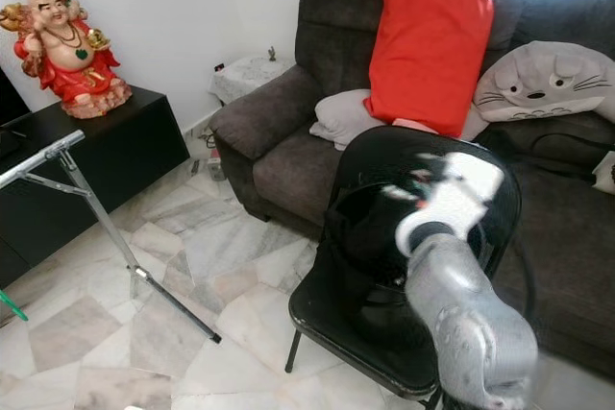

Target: Hang hanger

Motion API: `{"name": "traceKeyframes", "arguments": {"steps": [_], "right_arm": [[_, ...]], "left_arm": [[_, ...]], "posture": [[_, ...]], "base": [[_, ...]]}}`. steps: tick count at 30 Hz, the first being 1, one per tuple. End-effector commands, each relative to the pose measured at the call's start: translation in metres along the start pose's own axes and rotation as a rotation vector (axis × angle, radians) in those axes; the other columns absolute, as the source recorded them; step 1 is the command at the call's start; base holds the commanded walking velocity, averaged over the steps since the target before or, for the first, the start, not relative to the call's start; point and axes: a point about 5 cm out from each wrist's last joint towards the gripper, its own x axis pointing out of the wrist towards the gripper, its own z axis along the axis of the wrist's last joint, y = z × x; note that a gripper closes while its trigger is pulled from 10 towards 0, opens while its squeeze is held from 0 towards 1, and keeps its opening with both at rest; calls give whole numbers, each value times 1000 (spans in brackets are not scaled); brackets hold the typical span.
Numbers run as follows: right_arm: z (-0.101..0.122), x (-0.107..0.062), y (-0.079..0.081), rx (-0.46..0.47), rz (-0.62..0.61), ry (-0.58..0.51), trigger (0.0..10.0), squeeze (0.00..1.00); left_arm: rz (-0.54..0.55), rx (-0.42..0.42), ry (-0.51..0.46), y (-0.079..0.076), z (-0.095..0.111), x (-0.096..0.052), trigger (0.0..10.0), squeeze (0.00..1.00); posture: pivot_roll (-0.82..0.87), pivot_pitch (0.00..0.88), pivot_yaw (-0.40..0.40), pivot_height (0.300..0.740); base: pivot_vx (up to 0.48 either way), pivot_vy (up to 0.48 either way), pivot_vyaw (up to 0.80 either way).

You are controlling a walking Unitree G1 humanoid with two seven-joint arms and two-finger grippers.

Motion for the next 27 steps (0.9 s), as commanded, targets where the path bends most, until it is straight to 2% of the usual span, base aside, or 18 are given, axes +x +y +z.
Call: {"name": "traceKeyframes", "arguments": {"steps": [1,2,3,5,7,9,10,11,12,13,15,17,20,21,22,23,25,27], "right_arm": [[-10,-5,-7,-169,-29,23,0,0],[-10,-5,-7,-169,-29,23,0,0],[-12,-7,-11,-294,-16,11,0,0],[-11,-8,-12,-344,3,4,0,0],[-3,-10,-19,-570,78,-36,0,0],[-2,-10,-24,-617,72,-34,0,0],[-2,-7,-39,-646,1,-6,0,0],[-2,-4,-55,-637,-85,27,0,0],[-2,-4,-55,-637,-85,27,0,0],[4,-1,-73,-592,-181,30,0,0],[19,6,-95,-534,-282,-12,0,0],[42,17,-114,-549,-364,-77,0,0],[60,29,-118,-566,-389,-128,0,0],[67,35,-111,-556,-339,-169,0,0],[74,43,-85,-549,-150,-224,0,0],[63,40,-36,-544,228,-220,0,0],[48,19,6,-648,560,-233,0,0],[22,-9,27,-802,837,-195,0,0]], "left_arm": [[12,4,14,6,-5,-2,10000,0],[12,4,14,6,-5,-2,10000,0],[12,3,15,6,-5,-2,10000,0],[12,3,17,6,-6,-2,10000,0],[7,6,27,6,-8,-2,10000,0],[6,6,29,6,-8,-2,10000,0],[6,6,30,6,-9,-3,10000,0],[6,7,32,6,-9,-3,10000,0],[6,7,32,6,-9,-3,10000,0],[8,6,32,6,-9,-3,10000,0],[14,4,28,6,-9,-3,10000,0],[24,5,24,7,-8,-2,10000,0],[29,6,22,8,-6,-2,10000,0],[30,7,21,9,-6,-2,10000,0],[31,5,19,9,-6,-2,10000,0],[33,0,15,10,-5,-2,10000,0],[35,-2,14,11,-5,-3,10000,0],[37,-4,15,12,-6,-3,10000,0]], "posture": [[-127,8,84,740],[-127,8,84,740],[-126,9,85,740],[-128,9,85,740],[-135,8,87,740],[-135,8,87,740],[-134,4,87,740],[-132,1,87,740],[-132,1,87,740],[-132,1,87,740],[-131,0,88,740],[-133,0,88,740],[-138,0,91,740],[-136,0,93,740],[-129,0,91,740],[-130,3,91,740],[-133,9,90,740],[-130,17,88,740]], "base": [[0,0,0],[0,0,0],[0,0,0],[0,0,0],[0,0,0],[0,0,0],[0,0,0],[0,0,0],[0,0,0],[0,0,0],[0,0,0],[0,0,0],[0,0,0],[0,0,0],[0,0,0],[0,0,0],[0,0,0],[0,0,0]]}}
